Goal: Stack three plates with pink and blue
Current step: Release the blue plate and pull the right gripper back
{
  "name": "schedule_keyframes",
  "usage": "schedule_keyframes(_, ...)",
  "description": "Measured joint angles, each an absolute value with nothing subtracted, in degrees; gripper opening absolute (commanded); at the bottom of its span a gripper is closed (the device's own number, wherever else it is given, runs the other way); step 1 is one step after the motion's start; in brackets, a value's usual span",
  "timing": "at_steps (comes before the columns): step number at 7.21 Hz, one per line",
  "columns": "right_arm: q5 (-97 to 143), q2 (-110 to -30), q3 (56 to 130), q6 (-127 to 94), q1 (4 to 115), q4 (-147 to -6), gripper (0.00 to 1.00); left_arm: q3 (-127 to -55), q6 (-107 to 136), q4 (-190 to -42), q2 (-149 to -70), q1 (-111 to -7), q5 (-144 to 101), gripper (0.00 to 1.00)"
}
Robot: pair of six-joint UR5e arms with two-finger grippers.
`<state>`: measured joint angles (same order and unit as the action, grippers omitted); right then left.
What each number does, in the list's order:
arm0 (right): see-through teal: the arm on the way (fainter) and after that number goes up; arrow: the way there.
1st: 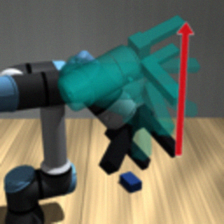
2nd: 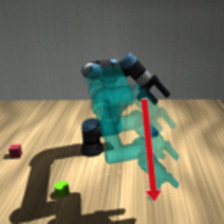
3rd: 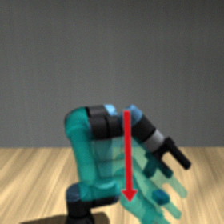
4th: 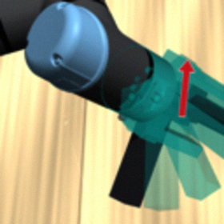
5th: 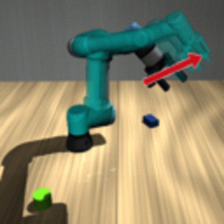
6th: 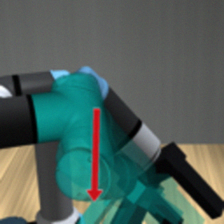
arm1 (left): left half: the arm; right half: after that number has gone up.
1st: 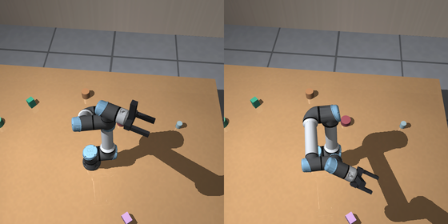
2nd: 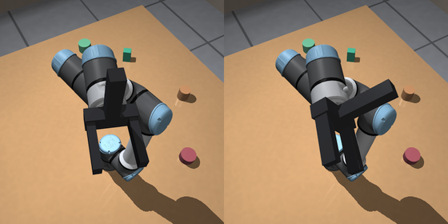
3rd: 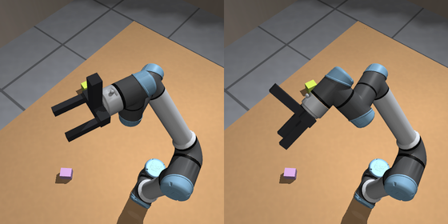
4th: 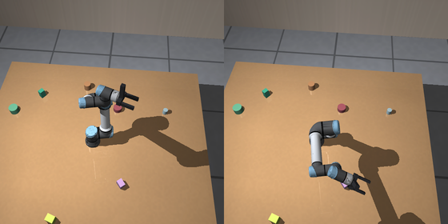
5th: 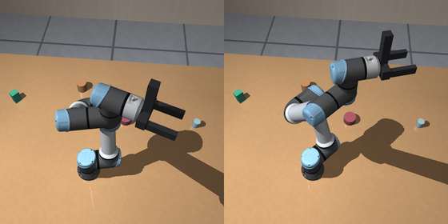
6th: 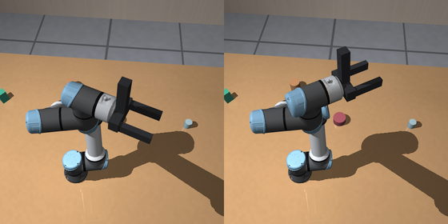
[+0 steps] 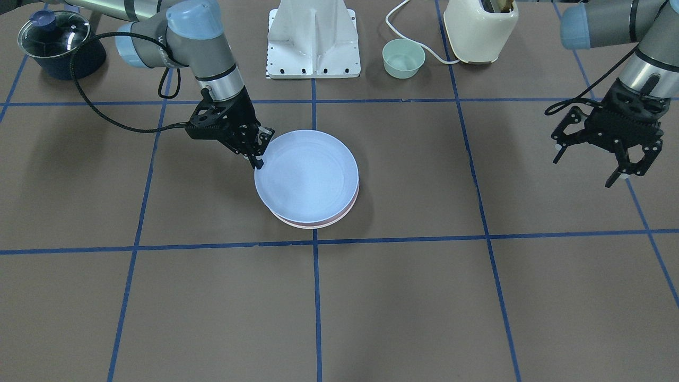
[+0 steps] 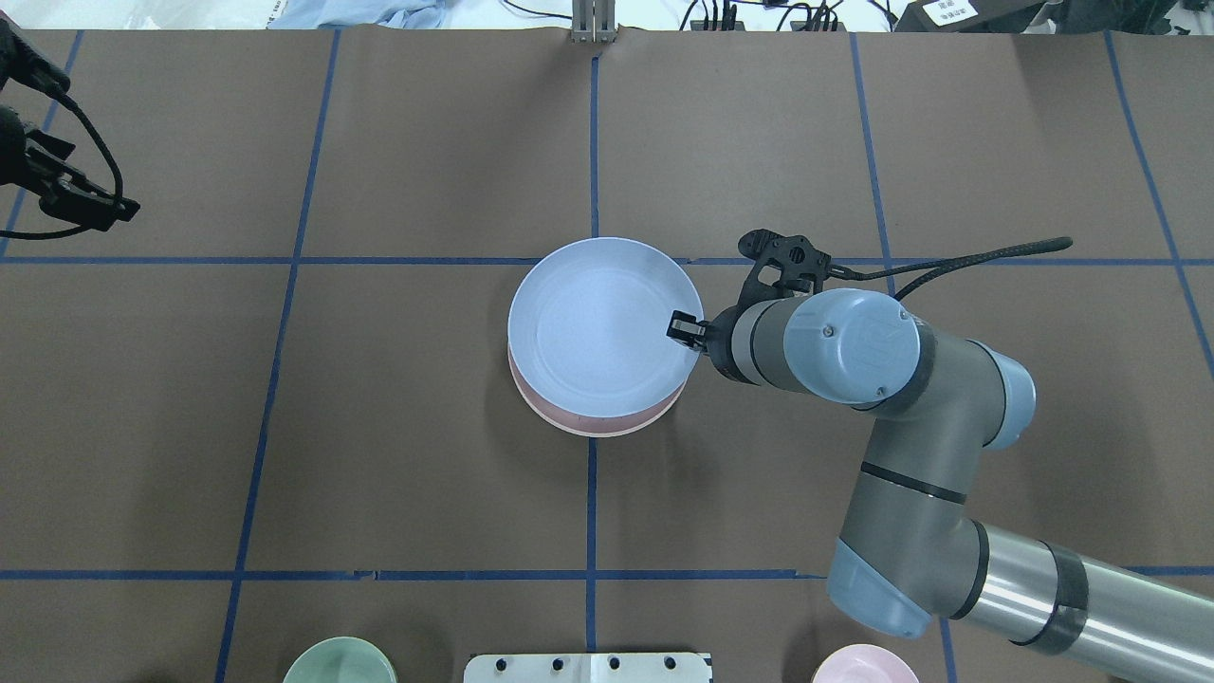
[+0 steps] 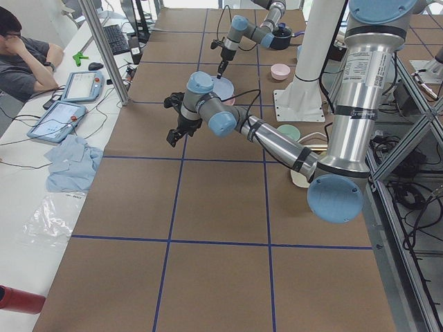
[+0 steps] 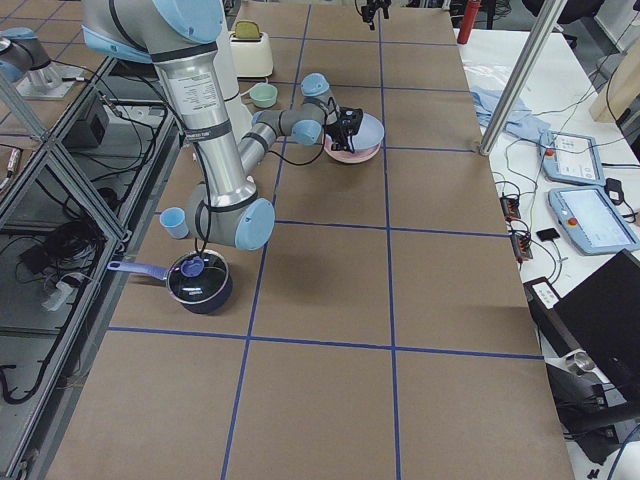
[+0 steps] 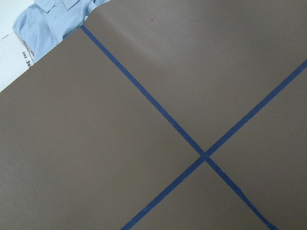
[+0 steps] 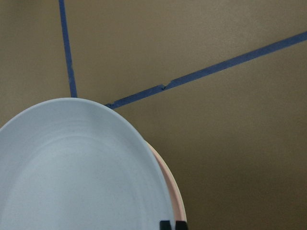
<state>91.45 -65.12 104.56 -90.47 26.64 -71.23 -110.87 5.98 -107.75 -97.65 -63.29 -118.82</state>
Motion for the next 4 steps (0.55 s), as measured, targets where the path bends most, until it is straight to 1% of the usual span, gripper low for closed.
schedule_keyframes(4,90.08,-62.71,102.59,-89.91,27.38,-72.78,1.00,-110.66,5.88,-107.75,-97.67,-63.21,-118.89,1.00)
